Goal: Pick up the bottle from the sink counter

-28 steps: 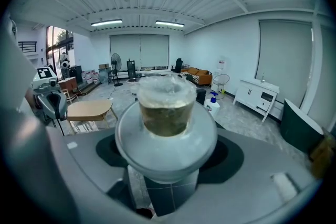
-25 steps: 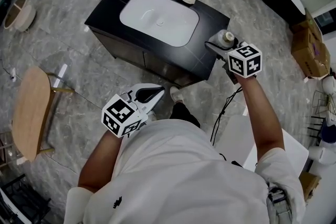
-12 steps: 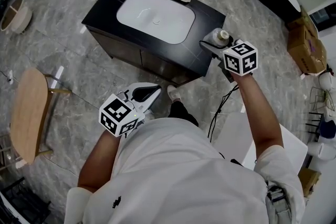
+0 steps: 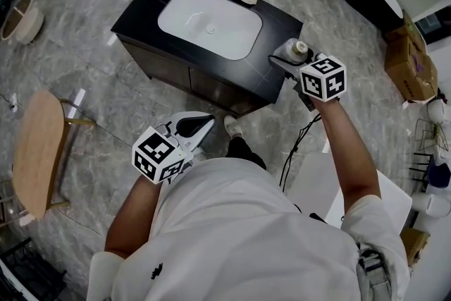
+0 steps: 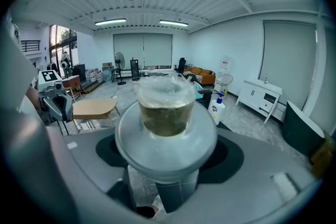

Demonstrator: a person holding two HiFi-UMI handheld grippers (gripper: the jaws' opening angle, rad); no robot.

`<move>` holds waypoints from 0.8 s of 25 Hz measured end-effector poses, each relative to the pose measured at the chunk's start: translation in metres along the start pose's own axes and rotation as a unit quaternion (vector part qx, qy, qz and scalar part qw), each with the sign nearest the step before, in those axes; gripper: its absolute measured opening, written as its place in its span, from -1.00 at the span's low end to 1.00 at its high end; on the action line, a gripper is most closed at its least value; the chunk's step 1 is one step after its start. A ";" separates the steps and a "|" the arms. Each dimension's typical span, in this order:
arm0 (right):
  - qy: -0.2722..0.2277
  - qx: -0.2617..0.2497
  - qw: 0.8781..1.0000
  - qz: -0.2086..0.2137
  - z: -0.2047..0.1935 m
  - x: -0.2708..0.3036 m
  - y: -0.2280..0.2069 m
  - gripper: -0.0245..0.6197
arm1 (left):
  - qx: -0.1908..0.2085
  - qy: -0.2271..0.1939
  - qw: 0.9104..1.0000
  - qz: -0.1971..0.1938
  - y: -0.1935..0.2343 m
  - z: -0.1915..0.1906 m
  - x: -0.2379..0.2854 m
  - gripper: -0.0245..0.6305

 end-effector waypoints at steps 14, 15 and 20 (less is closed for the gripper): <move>0.012 0.001 1.000 0.002 -0.007 0.004 -0.003 0.17 | 0.000 0.000 1.000 0.004 0.003 0.002 -0.001 -0.91; 0.012 0.000 1.000 0.002 -0.007 0.004 -0.003 0.17 | 0.000 0.000 1.000 0.004 0.003 0.002 -0.001 -0.91; 0.014 0.000 1.000 0.003 -0.007 0.006 -0.005 0.17 | 0.001 0.000 1.000 0.004 0.004 0.003 -0.001 -0.91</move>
Point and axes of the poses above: the fingertips, and each gripper's own axes: x forward along the fingers, y to its left, z out of its top, the point moved 4 cm from there along -x, backward along the fingers, and after that the axes turned 14 degrees about -x, right-handed, at the moved point
